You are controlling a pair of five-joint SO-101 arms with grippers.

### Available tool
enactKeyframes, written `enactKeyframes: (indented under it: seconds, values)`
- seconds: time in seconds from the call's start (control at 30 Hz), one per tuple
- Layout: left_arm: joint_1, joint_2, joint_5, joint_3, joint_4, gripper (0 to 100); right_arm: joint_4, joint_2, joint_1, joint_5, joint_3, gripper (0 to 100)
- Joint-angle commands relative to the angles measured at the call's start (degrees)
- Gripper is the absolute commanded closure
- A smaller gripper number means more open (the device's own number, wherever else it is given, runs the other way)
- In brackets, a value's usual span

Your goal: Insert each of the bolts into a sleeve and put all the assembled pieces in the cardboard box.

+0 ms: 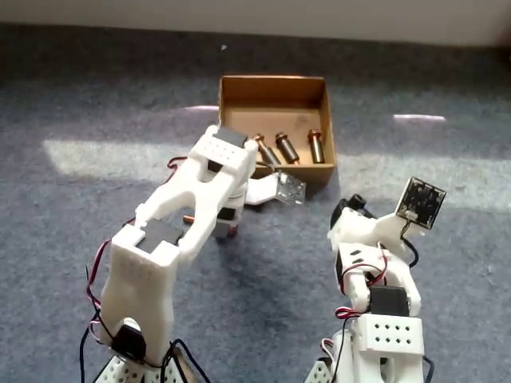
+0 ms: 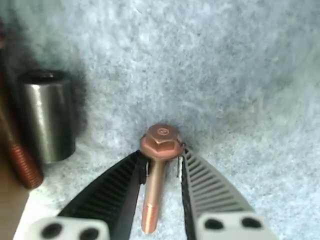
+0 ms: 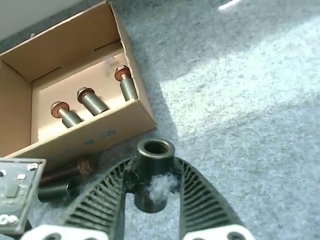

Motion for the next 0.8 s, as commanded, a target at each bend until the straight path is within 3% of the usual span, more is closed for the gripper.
enactKeyframes:
  seconds: [0.0, 0.17, 0.47, 0.77]
  values:
    - [1.5, 0.5, 0.7, 0.7, -0.4, 98, -1.9, -1.0, -0.7, 0.7, -0.4, 99.2]
    - [0.9, -1.3, 1.3, 0.9, 1.4, 99, -1.9, -1.0, -0.7, 0.7, -0.4, 99.2]
    - [0.8, -13.0, 19.6, 1.1, 1.8, 99, -1.9, -1.3, -0.7, 0.7, -0.3, 99.3]
    - [0.3, -21.8, 35.3, 5.4, -5.4, 99, -1.8, -1.4, -0.7, 0.7, 0.7, 99.3]
